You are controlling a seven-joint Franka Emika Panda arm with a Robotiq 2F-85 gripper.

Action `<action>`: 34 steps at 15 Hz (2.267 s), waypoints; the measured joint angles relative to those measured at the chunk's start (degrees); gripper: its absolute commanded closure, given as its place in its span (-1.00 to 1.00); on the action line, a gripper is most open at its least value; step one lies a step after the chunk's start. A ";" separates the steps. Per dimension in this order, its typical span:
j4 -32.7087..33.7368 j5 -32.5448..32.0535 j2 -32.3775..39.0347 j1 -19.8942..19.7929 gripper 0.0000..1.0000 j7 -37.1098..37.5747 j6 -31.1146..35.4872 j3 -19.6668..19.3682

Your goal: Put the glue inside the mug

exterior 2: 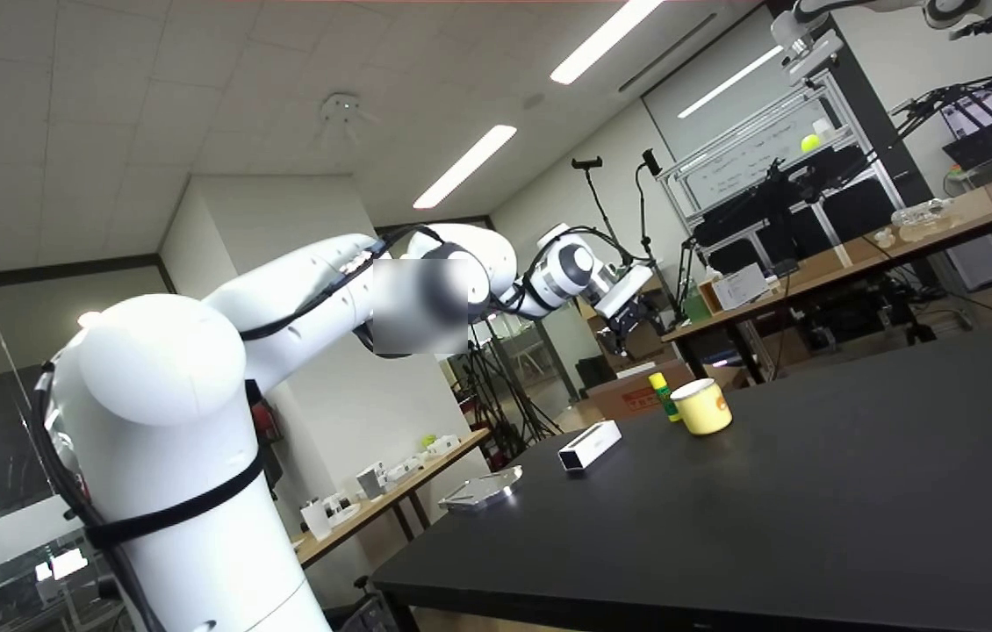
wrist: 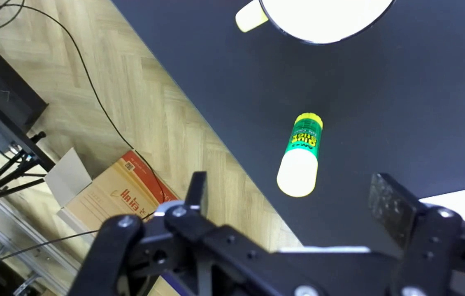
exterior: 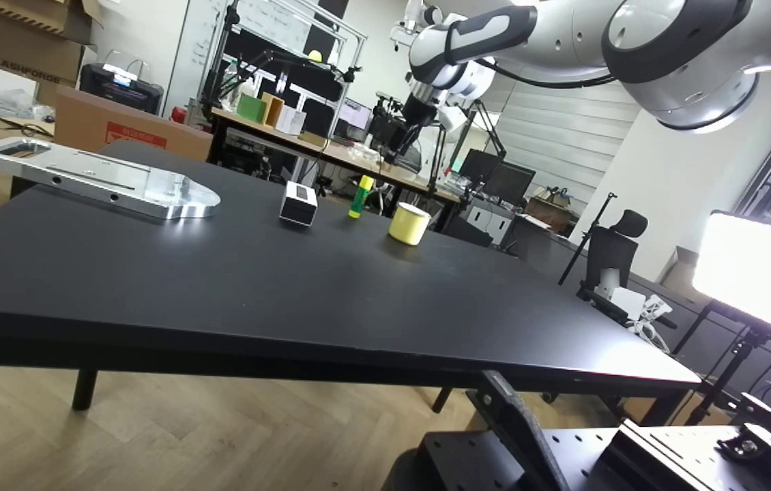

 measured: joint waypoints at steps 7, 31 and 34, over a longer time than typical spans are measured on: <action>0.29 0.19 2.07 0.68 -1.00 -1.62 4.94 0.76; 5.35 0.43 9.85 0.90 -1.00 -4.91 10.33 2.14; 4.94 0.53 9.86 0.90 -1.00 -5.19 11.53 2.20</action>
